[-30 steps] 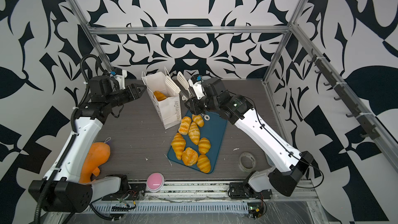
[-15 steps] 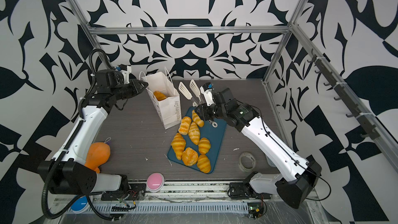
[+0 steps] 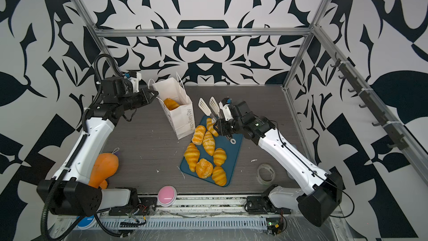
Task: Place the fake bread into the paper bag
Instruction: 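Withdraw the empty tongs from the bag and move them over the tray, then lower the tongs onto the tray and pinch a striped bread roll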
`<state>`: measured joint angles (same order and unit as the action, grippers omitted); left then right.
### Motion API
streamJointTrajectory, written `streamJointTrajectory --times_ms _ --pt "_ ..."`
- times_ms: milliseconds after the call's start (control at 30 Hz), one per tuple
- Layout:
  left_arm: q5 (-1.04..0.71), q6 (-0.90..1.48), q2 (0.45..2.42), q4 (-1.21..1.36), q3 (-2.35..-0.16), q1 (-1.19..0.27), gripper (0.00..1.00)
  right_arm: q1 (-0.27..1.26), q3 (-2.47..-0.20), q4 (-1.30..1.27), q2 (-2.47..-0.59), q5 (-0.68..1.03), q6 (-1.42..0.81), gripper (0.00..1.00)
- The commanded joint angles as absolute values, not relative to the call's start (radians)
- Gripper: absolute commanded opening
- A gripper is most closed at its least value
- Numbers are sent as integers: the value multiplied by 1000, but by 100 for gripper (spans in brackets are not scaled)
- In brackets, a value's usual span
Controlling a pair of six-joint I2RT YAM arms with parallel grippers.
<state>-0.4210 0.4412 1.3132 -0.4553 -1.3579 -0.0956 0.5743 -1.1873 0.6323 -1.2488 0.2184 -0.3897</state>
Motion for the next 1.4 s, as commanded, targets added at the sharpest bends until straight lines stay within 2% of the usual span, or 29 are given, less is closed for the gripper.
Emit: streamJointTrajectory --times_ms 0,533,1367 --pt "-404 421 1282 -475 -1329 -98 0 559 -1173 572 -1225 238 -425 46" --pt "-358 397 1243 -499 -1328 -98 0 483 -1072 578 -1346 271 -431 47" --pt "-390 408 1252 -503 -1324 -98 0 476 -1058 578 -1499 282 -403 52"
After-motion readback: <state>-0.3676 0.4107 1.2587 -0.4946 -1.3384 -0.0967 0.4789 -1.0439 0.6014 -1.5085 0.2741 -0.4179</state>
